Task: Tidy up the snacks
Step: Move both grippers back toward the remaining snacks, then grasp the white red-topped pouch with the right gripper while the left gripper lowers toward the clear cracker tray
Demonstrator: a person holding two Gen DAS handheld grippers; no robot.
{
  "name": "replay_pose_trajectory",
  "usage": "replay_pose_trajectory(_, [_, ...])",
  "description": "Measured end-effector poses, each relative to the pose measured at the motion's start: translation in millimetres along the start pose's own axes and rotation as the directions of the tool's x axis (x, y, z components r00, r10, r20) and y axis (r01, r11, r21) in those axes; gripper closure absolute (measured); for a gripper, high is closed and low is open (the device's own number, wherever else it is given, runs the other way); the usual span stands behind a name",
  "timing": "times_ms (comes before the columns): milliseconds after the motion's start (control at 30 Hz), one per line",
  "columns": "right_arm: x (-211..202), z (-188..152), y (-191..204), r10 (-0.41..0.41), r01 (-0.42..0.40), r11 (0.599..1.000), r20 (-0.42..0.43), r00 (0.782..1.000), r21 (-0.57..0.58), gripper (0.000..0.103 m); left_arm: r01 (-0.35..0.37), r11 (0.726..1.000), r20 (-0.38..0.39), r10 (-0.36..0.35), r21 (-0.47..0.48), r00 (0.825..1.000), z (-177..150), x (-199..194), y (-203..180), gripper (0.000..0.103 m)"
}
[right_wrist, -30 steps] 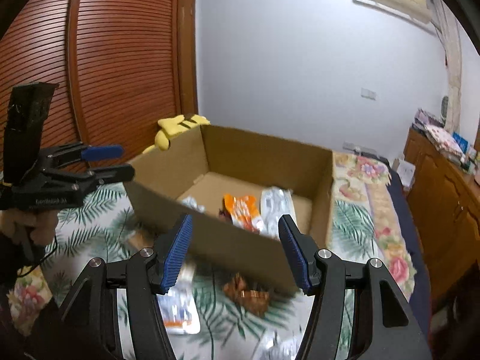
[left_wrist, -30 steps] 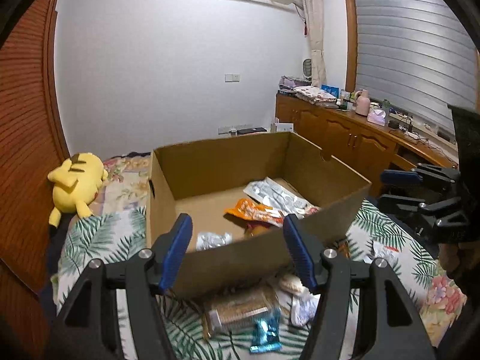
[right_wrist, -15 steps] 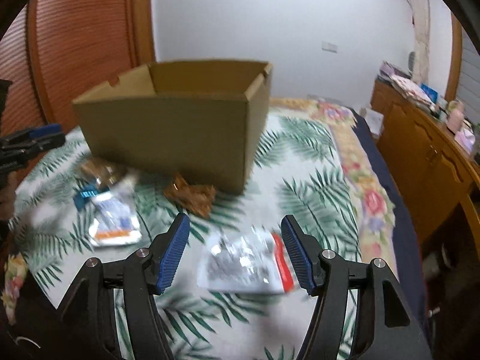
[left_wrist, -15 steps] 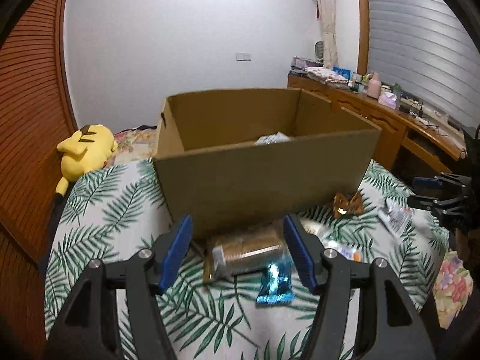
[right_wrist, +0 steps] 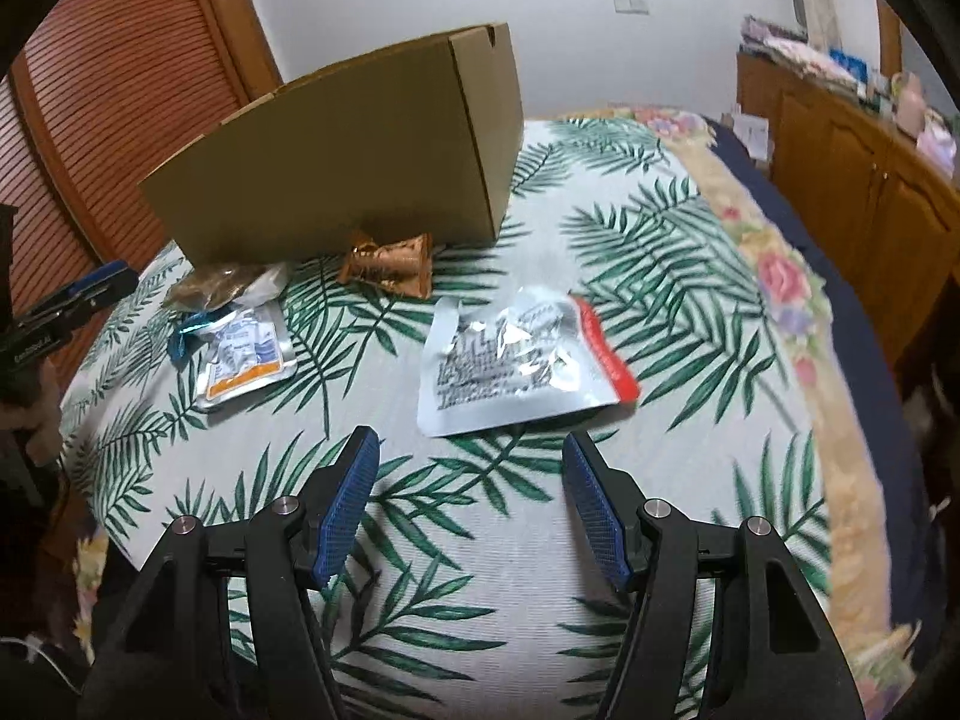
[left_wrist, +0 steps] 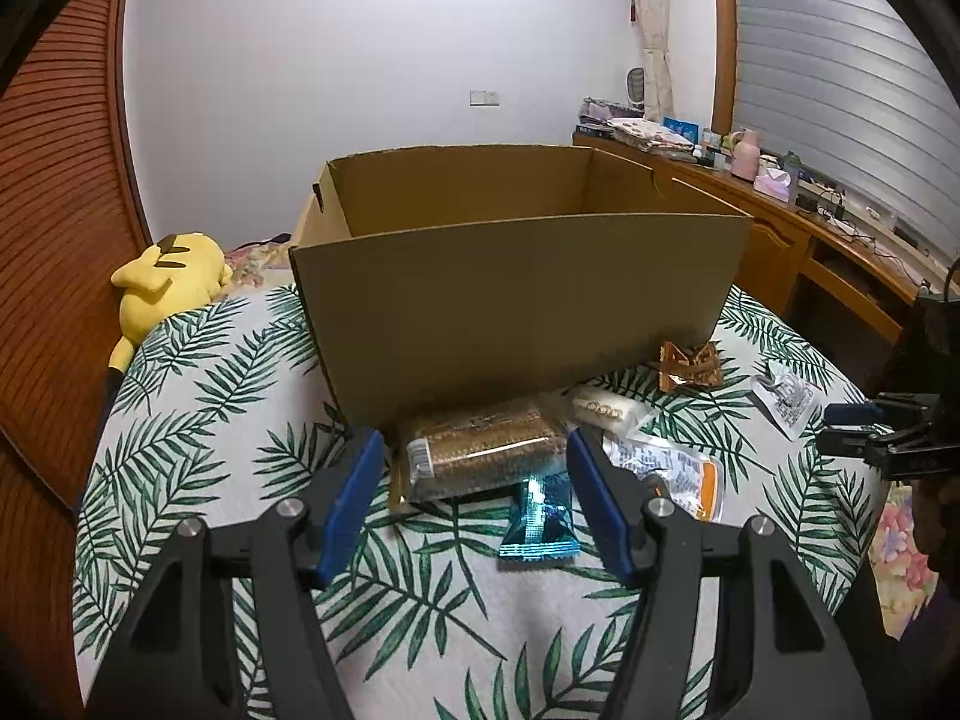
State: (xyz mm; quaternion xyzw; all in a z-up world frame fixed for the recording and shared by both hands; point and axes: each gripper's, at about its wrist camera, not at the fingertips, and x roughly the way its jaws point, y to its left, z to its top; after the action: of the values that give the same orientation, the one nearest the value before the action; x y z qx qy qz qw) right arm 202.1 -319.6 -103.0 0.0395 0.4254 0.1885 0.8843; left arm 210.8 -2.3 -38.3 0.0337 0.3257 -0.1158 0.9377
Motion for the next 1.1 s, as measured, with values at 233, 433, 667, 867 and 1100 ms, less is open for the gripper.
replay_pose_trajectory(233, [9.7, 13.6, -6.9, -0.031, 0.031, 0.999, -0.009, 0.999, 0.037, 0.038, -0.007, 1.0, -0.005, 0.007, 0.018, 1.0, -3.0, 0.6, -4.7, 0.039])
replay_pose_trajectory(433, [19.9, 30.4, -18.4, -0.02, 0.021, 0.996, -0.006, 1.0, 0.083, 0.038, -0.007, 1.0, -0.013, 0.007, 0.005, 1.0, -2.4, 3.2, -5.3, 0.039])
replay_pose_trajectory(667, [37.5, 49.7, -14.0, -0.05, 0.051, 0.997, -0.019, 0.999, 0.059, 0.037, -0.005, 1.0, -0.018, 0.005, 0.009, 1.0, -2.5, 5.4, -6.7, 0.039])
replay_pose_trajectory(867, [49.5, 52.0, 0.5, -0.137, 0.136, 0.99, -0.017, 0.99, -0.044, 0.037, -0.018, 1.0, -0.027, 0.018, 0.014, 0.999, -2.4, 8.3, -8.0, 0.039])
replay_pose_trajectory(1100, [52.7, 46.4, 8.8, -0.191, 0.189, 0.974, 0.0, 0.982, -0.121, 0.04, -0.027, 1.0, -0.09, 0.028, 0.006, 0.996, 0.9, 27.4, -5.7, 0.039])
